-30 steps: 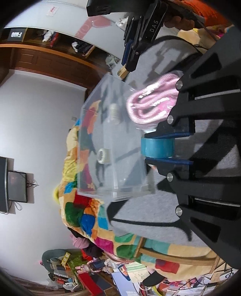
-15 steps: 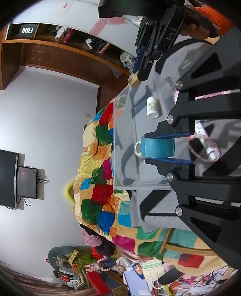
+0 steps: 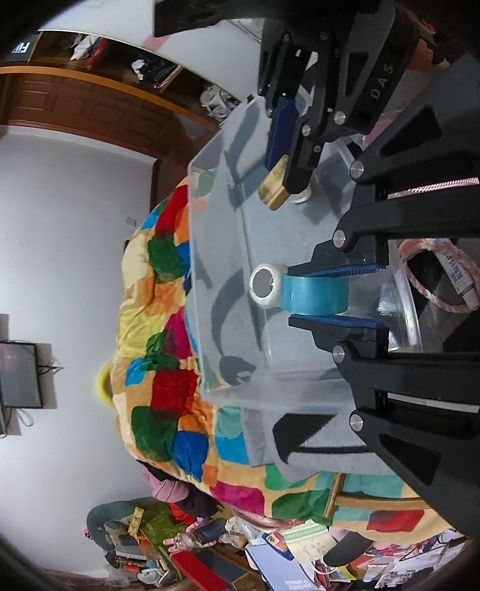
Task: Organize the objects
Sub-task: 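Put the teal tape roll in the box with the left tool while the right places the wooden block, then grasp the bagged pink rope with the right tool and lift it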
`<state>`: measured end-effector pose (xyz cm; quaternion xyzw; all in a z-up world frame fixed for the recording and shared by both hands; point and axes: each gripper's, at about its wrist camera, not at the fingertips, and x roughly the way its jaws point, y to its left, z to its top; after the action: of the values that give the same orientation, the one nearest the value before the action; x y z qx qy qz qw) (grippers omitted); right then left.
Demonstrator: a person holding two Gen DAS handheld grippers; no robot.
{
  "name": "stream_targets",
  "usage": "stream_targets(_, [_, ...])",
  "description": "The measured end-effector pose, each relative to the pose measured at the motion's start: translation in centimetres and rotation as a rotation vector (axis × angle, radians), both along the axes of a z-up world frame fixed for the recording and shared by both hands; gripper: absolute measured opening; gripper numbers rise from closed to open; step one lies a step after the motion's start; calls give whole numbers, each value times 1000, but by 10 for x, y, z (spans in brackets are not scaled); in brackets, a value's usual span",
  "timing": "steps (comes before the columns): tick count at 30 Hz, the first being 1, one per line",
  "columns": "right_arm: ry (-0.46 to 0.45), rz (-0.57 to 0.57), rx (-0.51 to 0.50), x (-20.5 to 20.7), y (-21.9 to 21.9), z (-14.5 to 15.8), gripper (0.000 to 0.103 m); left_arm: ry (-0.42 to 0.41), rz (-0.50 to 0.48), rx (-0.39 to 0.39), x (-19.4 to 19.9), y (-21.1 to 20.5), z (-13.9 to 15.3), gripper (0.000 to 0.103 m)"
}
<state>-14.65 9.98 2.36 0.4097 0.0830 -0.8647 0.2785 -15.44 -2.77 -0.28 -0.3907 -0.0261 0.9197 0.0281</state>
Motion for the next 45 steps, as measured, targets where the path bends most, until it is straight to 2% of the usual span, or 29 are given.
stream_targets(5, [-9, 14, 3, 2, -3, 0, 22, -4, -12, 19, 3, -1, 0, 19])
stream_targets(8, [-10, 22, 13, 5, -4, 2, 22, -5, -16, 15, 7, 0, 2, 27])
stream_targets(11, [0, 22, 10, 11, -1, 7, 29, 20, -15, -4, 18, 0, 8, 37])
stream_targets(13, [10, 23, -9, 19, 3, 12, 39, 38, -15, -6, 28, -1, 11, 46])
stream_targets(18, [84, 22, -33, 54, 17, 25, 62, 70, -28, 10, 62, -7, 15, 49])
stream_targets(21, [115, 4, -46, 77, 27, 25, 80, 78, -43, -3, 82, -4, 13, 58])
stream_targets(22, [117, -3, -50, 83, 30, 23, 85, 76, -48, -8, 87, -3, 10, 58])
stream_targets(25, [97, -25, -46, 97, 32, 10, 89, 39, -69, -32, 96, 2, -5, 58])
stream_targets(30, [64, -28, 22, 105, 12, -16, 100, -24, -83, -59, 95, 3, -29, 58])
stream_targets(32, [39, -20, 38, 104, 5, -25, 100, -45, -93, -69, 94, 3, -37, 56])
stream_targets(34, [27, -25, 61, 102, 4, -33, 101, -72, -115, -45, 91, 3, -43, 56])
stream_targets(36, [0, -18, 41, 100, 8, -38, 101, -87, -114, -37, 87, 3, -49, 56])
stream_targets(38, [-16, -5, 18, 99, 15, -40, 98, -79, -113, -33, 87, 3, -50, 52])
stream_targets(39, [-18, 3, 12, 99, 18, -41, 97, -72, -115, -25, 89, 3, -50, 45])
stream_targets(40, [-21, 10, 5, 100, 22, -41, 89, -71, -125, -12, 91, 3, -50, 36])
stream_targets(41, [-28, 25, -5, 100, 27, -41, 83, -68, -124, -9, 92, 3, -50, 32])
stream_targets(42, [-44, 42, -18, 101, 31, -42, 69, -65, -121, -10, 94, 3, -50, 28])
stream_targets(43, [-57, 51, -30, 101, 33, -43, 61, -61, -120, -6, 98, 2, -50, 25])
stream_targets(45, [-72, 55, -48, 102, 42, -43, 54, -58, -116, -4, 104, 1, -49, 20])
